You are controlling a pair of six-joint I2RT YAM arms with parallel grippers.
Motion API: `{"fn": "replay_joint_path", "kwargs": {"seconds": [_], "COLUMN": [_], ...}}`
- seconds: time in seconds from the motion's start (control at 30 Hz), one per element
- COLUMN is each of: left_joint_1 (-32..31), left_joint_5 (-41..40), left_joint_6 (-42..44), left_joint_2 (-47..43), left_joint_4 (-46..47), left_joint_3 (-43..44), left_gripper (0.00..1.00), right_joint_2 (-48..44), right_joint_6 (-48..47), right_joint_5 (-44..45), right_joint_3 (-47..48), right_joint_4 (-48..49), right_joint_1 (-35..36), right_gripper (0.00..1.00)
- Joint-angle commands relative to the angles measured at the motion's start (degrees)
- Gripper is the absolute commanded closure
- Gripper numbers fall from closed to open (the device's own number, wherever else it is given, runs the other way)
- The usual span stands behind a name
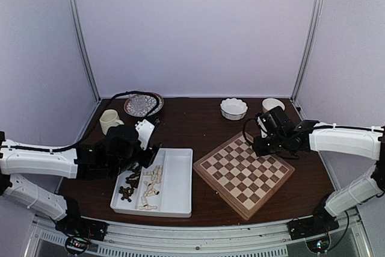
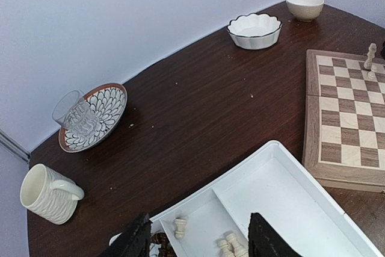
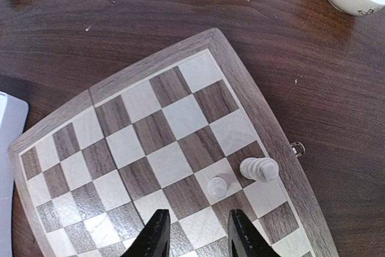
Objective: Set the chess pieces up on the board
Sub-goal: Place the pawn at e2, then pick up the knight from the storage box.
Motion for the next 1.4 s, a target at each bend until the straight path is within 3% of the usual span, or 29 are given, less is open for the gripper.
{"fn": "replay_joint_path", "kwargs": {"seconds": [0.0, 0.17, 0.27, 0.5, 0.7, 1.37], "left_joint_1": [2.6, 7.6, 8.3, 9.2, 9.2, 10.2], "left_joint_5": [0.6, 8.8, 9.3, 14.2, 16.5, 19.4], "left_joint_6": [-4.7, -7.8, -8.3, -8.3, -9.8, -10.7], "left_joint_2": [3.6, 7.8, 10.4, 15.4, 24.5, 32.3], "left_joint_4": [-6.3, -12.9, -17.0, -21.2, -29.0, -32.7], "left_joint_3": [4.6, 7.5, 9.4, 12.0, 18.6, 23.0], "left_gripper": [0.47, 0.55, 0.6, 0.67, 0.73, 0.73], "right_joint_2": [-4.3, -9.0, -9.4, -4.8, -1.0, -0.9], "right_joint_6": [-1.9, -4.3, -4.6, -4.0, -3.4, -4.1], "right_joint_5": [2.2, -2.2, -6.3, -13.2, -13.2, -11.2], "right_joint_3": [-1.5, -1.2, 1.8, 10.2, 7.5, 2.9], "right_joint_4": [2.2, 5.0, 5.0, 5.1, 12.3, 15.7], "right_joint_1": [2.4, 3.3, 3.3, 3.3, 3.3, 3.3], "right_gripper": [0.65, 0.65, 0.64, 0.64, 0.64, 0.64]}}
